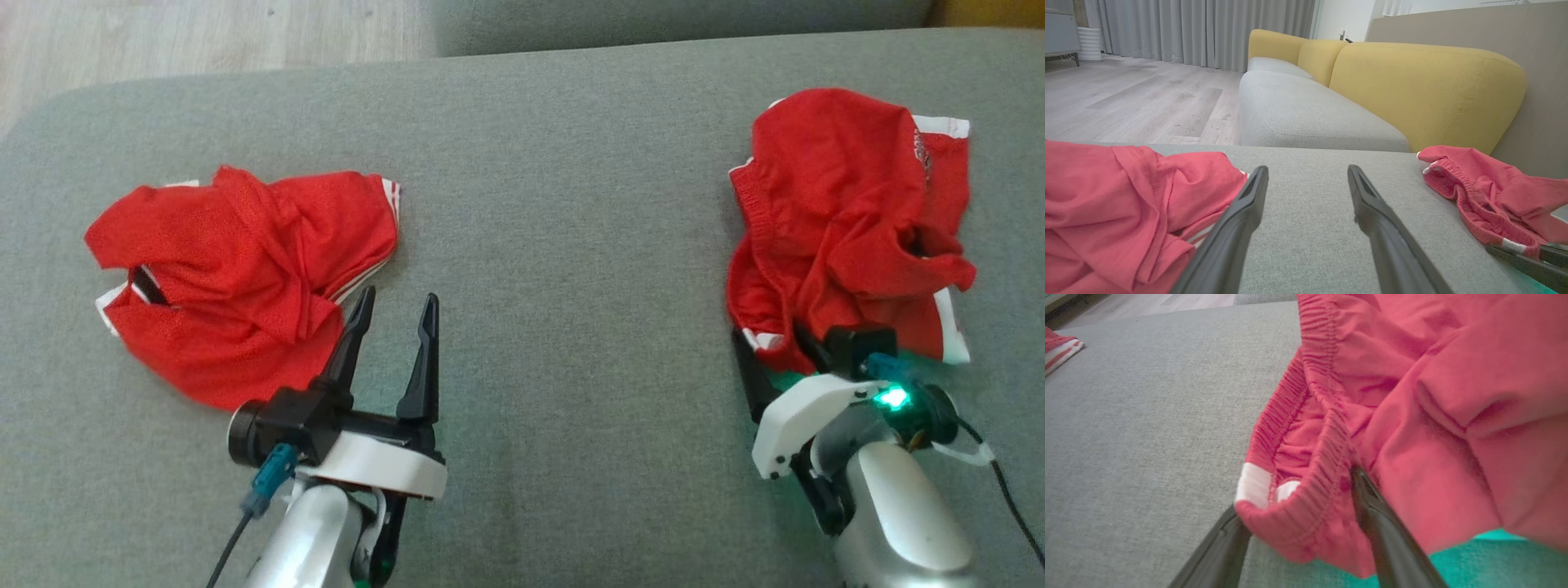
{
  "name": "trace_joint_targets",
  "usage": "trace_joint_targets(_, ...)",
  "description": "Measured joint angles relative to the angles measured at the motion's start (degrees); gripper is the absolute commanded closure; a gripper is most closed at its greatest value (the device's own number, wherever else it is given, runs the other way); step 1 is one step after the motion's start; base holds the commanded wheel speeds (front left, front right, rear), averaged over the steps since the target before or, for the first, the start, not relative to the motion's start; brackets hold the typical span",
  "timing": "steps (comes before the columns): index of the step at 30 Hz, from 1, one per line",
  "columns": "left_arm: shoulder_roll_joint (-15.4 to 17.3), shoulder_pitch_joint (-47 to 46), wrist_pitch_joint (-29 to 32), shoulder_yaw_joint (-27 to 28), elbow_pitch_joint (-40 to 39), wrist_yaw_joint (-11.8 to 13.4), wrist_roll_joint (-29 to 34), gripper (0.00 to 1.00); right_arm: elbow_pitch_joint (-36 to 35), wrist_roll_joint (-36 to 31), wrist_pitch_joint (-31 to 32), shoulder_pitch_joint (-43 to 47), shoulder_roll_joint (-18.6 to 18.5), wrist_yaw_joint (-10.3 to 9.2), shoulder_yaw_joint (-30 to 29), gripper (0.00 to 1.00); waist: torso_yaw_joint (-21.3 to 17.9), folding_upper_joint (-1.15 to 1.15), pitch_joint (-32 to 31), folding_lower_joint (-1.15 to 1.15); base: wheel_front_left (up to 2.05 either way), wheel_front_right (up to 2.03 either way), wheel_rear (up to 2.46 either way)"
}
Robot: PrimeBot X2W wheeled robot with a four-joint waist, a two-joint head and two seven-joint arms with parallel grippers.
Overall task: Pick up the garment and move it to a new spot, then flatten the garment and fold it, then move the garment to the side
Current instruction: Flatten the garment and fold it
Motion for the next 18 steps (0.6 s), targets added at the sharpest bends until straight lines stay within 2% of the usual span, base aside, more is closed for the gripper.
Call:
trace_joint_targets(1,0.0,0.0,0.0,0.0,0.0,0.0,0.0,0.0,0.98,0.01,-0.35,-0.48,-0.01,0.0,-0.33,0.01,0.12,0.0,0.13,0.0,0.0,0.0,0.0)
trace_joint_targets(2,0.0,-0.01,0.0,-0.01,0.0,-0.01,0.0,0.0,1.89,0.02,-0.85,-1.07,-0.01,0.0,-0.52,0.65,0.24,0.0,0.24,0.0,0.0,0.0,0.0)
trace_joint_targets(3,0.0,-0.01,0.0,-0.01,0.0,-0.01,0.0,0.0,2.66,0.02,-1.41,-1.69,-0.01,0.0,-0.53,1.0,0.35,0.0,0.34,0.0,0.0,0.0,0.0)
trace_joint_targets(10,-0.01,-0.03,0.0,-0.04,0.16,-0.03,0.0,0.0,5.86,0.02,-5.9,-6.01,-0.16,0.0,3.27,1.0,0.91,0.0,0.23,0.0,0.0,0.0,0.0)
trace_joint_targets(14,-0.01,-0.03,0.0,-0.18,0.3,-0.03,0.0,0.0,5.79,0.81,-7.79,-8.28,-0.42,0.0,10.87,1.0,1.36,0.0,-0.54,0.0,0.0,0.0,0.0)
trace_joint_targets(18,-0.01,-0.03,0.0,-0.26,0.34,-0.03,0.0,0.0,5.72,1.88,-6.66,-9.06,-0.45,0.0,15.71,1.0,1.8,0.0,-0.84,0.0,0.0,0.0,0.0)
